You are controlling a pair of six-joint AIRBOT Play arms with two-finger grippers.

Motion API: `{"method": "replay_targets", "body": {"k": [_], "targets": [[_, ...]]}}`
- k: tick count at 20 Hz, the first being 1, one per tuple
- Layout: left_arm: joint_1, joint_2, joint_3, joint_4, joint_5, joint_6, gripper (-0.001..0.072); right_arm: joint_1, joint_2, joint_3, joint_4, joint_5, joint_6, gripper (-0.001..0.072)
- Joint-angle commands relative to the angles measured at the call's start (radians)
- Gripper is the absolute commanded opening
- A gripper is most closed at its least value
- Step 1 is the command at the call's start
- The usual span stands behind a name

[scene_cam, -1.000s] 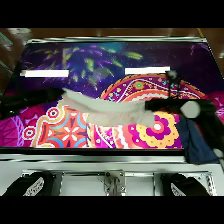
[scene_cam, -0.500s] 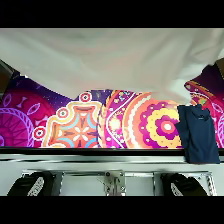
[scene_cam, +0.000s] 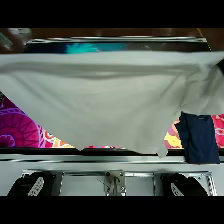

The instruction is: Fold the shirts.

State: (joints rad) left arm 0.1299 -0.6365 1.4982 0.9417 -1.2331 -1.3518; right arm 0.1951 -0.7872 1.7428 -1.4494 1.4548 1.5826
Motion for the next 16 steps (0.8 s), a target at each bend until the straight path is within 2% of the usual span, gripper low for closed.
{"method": "replay_targets", "body": {"k": [1,3,6,8,10,13,16], "targets": [[0.001,0.005,-0.114,0.212,-0.087,-0.086,0.0034,0.0,-0.071,-0.132,0.081,0.15,0.041,0.0066],[0.001,0.001,-0.204,0.274,-0.084,-0.088,0.0034,0.0,-0.121,-0.289,0.154,0.007,0.05,0.0066],[0.001,-0.026,-0.347,0.399,-0.018,-0.182,0.0034,0.024,-0.239,-0.517,0.248,-0.343,0.052,0.0066],[0.001,-0.07,-0.428,0.397,0.097,-0.231,0.0035,0.078,-0.356,-0.592,0.248,-0.589,0.051,0.0066],[0.0,-0.143,-0.505,0.291,0.24,-0.24,0.0035,0.116,-0.485,-0.598,0.249,-0.748,0.055,0.0067],[-0.014,-0.275,-0.613,0.076,0.383,-0.239,0.0036,0.127,-0.636,-0.598,0.352,-0.826,0.076,0.0067],[-0.072,-0.424,-0.672,0.042,0.39,-0.24,0.0036,0.127,-0.709,-0.598,0.407,-0.782,0.114,0.0068]]}}
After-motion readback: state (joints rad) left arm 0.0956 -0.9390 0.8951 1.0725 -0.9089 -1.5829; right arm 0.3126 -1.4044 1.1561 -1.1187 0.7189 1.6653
